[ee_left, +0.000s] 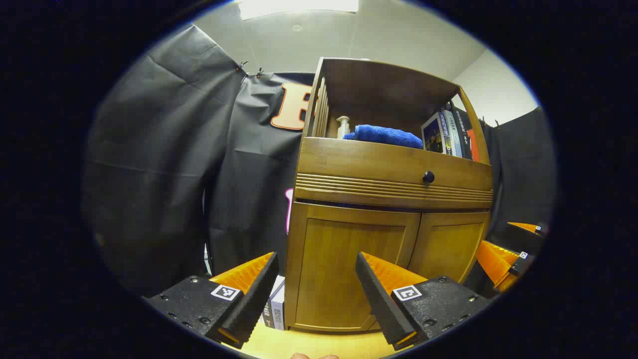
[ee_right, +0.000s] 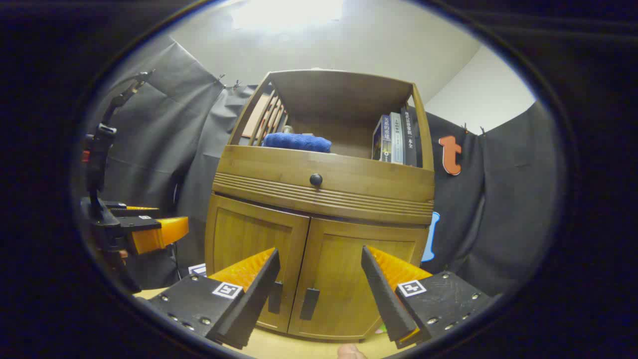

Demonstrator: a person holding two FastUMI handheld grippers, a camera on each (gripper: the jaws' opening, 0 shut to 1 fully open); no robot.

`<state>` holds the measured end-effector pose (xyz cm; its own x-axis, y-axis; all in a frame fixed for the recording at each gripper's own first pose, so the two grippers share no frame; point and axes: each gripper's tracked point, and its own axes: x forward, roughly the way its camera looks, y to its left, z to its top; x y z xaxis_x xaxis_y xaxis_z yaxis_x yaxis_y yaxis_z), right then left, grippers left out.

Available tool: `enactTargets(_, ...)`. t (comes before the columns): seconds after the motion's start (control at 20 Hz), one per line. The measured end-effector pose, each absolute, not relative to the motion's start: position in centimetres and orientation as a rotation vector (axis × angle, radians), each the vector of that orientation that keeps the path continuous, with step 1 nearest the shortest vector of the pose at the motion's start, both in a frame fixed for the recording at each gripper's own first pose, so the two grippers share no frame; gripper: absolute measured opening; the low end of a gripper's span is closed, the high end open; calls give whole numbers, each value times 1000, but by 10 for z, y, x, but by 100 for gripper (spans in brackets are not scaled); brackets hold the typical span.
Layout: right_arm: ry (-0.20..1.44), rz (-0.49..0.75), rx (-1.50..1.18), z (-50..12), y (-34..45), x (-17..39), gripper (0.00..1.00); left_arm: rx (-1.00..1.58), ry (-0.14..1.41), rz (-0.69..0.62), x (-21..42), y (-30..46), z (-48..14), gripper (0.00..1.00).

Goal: Open the right door of the double-door shoe cabinet with the right hand, and open the left door with the left hand.

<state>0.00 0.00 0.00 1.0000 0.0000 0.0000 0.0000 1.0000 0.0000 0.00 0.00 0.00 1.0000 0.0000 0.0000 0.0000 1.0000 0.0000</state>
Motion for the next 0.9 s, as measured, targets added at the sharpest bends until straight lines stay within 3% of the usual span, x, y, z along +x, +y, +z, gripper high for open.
enactTargets(0.1, 1, 10, 3, -1, 0, 1, 97, -3, -5, 7, -1, -1, 2, 92)
enactTargets(0.25, 2, 12, 5, -1, -4, 2, 97, 4, -9, 9, -2, -1, 3, 95)
enactTargets(0.35, -1, 12, 12, -1, -6, 3, 96, 10, -19, 11, -2, -2, 5, 92)
enactTargets(0.45, -2, 13, 13, -2, -8, 4, 96, 14, -22, 9, -3, -2, 6, 95)
enactTargets(0.6, 4, 14, 13, -6, -11, 2, 97, 16, -22, 7, -4, -2, 7, 92)
enactTargets(0.65, 5, 16, 15, -7, -11, 1, 98, 16, -24, 6, -4, -2, 7, 95)
enactTargets(0.9, 54, 29, 25, -33, -8, 7, 96, 22, -23, 23, -4, 1, 7, 92)
